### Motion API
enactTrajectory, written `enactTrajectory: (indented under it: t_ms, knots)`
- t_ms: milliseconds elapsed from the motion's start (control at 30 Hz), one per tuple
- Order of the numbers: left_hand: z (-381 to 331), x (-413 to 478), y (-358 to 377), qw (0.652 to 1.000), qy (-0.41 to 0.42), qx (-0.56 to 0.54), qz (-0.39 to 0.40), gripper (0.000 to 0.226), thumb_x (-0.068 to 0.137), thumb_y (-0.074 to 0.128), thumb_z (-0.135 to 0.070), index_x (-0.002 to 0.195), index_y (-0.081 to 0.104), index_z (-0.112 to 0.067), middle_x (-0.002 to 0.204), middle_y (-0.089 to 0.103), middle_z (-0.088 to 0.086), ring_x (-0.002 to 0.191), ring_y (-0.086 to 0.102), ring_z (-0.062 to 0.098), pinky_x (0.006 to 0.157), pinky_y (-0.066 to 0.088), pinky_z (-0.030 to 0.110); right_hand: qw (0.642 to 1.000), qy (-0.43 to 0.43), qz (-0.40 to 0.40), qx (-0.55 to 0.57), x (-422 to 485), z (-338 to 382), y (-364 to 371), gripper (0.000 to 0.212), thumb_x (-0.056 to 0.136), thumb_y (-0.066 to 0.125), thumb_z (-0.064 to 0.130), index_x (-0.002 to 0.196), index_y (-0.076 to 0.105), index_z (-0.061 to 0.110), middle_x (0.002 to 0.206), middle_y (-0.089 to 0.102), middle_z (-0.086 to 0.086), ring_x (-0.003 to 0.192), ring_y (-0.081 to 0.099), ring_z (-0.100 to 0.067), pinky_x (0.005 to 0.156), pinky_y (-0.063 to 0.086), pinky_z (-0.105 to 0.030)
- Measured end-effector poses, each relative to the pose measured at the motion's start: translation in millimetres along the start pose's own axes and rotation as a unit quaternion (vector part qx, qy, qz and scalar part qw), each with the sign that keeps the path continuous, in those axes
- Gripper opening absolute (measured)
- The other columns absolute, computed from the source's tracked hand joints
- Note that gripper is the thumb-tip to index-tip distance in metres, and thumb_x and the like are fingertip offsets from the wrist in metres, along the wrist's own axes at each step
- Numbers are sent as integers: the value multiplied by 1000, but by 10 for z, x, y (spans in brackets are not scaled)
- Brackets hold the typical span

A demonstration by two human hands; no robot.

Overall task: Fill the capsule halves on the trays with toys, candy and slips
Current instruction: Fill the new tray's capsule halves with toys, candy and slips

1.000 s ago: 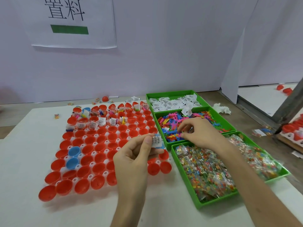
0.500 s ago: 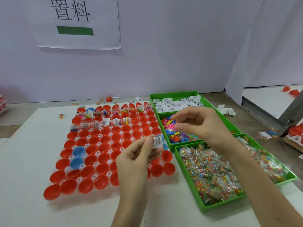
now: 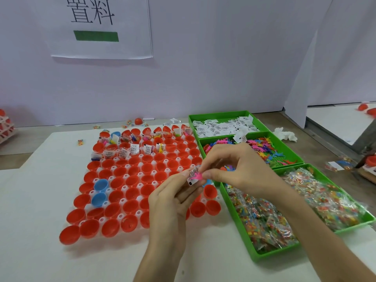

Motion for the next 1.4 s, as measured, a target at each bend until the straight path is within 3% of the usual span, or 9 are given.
enactTrajectory:
  t_ms: [100,467,667,833,1000,1200,1400]
  knots:
    - [8,4,-6,1000,2,14,-7,42,55,76,-37,86,81,-9,95,77,17,88,76,27,73,61,27,1000,-13,-2,-10,-2,19,30,10,83,79,7,88,79,16,89,68,7,84,68,-18,77,56,-33]
    - [32,-28,23,997,46,58,-7,17,82,69,-25,86,82,-14,91,78,14,87,76,27,71,59,22,1000,-17,-21,-11,-12,24,59,15,83,79,7,92,75,17,83,69,4,82,69,-18,77,57,-35]
    - [45,-44,53,989,111,99,16,18,80,72,-23,94,82,-19,92,79,9,89,76,23,74,59,22,999,-15,-37,16,-11,23,26,16,83,78,4,93,73,16,84,69,1,81,69,-20,75,57,-31]
    - [56,-11,9,987,140,85,2,21,77,73,-16,96,81,-15,92,78,10,88,76,24,75,59,23,999,20,-34,20,-9,5,55,20,85,79,15,102,73,25,88,69,8,83,70,-13,74,60,-33]
    - [57,-10,16,986,151,69,-9,20,73,74,-14,90,83,-21,96,78,10,88,76,24,74,59,22,998,-6,-46,32,-4,4,77,12,87,76,11,97,74,16,92,73,8,90,71,-15,76,60,-36]
    - [31,-18,42,984,166,67,-21,23,68,76,-16,90,83,-20,90,78,9,82,76,19,72,59,20,995,-34,-59,70,-20,7,97,9,86,76,7,94,74,11,86,75,0,83,73,-18,74,60,-35]
    - [46,-97,82,958,249,130,-46,23,82,75,-6,89,80,-26,85,79,0,78,75,15,69,57,18,996,-21,-52,74,32,30,-1,9,83,78,7,90,75,12,85,76,-4,80,74,-21,74,61,-32]
Point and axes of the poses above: each hand's wrist, its own x-axis towards the middle knuckle, its own y-axis out of the palm, z = x × y, the point moved 1 cm from there along x, towards the middle knuckle
